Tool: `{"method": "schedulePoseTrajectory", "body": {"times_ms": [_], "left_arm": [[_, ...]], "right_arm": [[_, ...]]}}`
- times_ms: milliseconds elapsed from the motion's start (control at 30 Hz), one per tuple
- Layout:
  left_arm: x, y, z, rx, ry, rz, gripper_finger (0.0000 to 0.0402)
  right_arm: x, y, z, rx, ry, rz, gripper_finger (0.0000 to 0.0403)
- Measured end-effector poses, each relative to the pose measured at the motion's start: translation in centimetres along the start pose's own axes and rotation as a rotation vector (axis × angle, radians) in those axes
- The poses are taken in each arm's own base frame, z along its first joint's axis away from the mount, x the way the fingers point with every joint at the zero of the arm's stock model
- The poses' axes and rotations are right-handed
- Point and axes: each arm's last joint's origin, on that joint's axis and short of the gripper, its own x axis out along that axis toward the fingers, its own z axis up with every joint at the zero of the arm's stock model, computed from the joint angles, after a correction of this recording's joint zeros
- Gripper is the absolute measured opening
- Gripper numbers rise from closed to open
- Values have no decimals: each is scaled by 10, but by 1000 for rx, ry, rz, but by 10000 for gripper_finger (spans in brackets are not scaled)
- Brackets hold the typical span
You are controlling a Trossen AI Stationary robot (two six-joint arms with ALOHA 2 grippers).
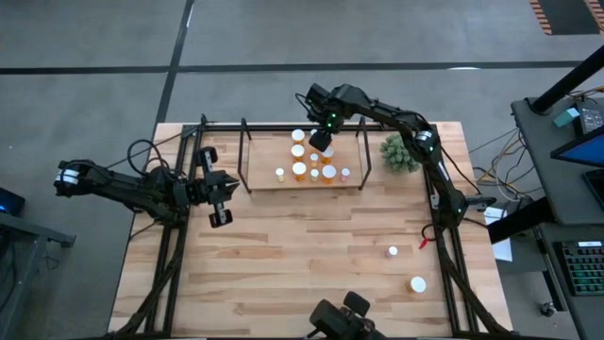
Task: Pick and place medicine bottles onto shelf by color
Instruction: Put the large orange pill bottle on the shelf aligned with the other large orange pill bottle, then put the small pink pill bottle on the shelf aligned with the other small pink pill bottle
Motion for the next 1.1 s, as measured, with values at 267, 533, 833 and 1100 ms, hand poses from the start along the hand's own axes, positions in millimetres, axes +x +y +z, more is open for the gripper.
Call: {"method": "schedulePoseTrajectory", "body": {"times_ms": [267,533,833,1100], "left_arm": [[0,0,0,0,0,0,2],[0,0,0,0,2,-1,2],[0,0,0,0,1,-1,2],[0,0,0,0,3,-2,2]], "right_arm": [[-2,-1,2,8,-18,-28,240],[-11,0,1,25,-27,-28,263],[-65,12,-7,57,-132,-22,258],[-112,88,-35,-104,-263,49,244]]}}
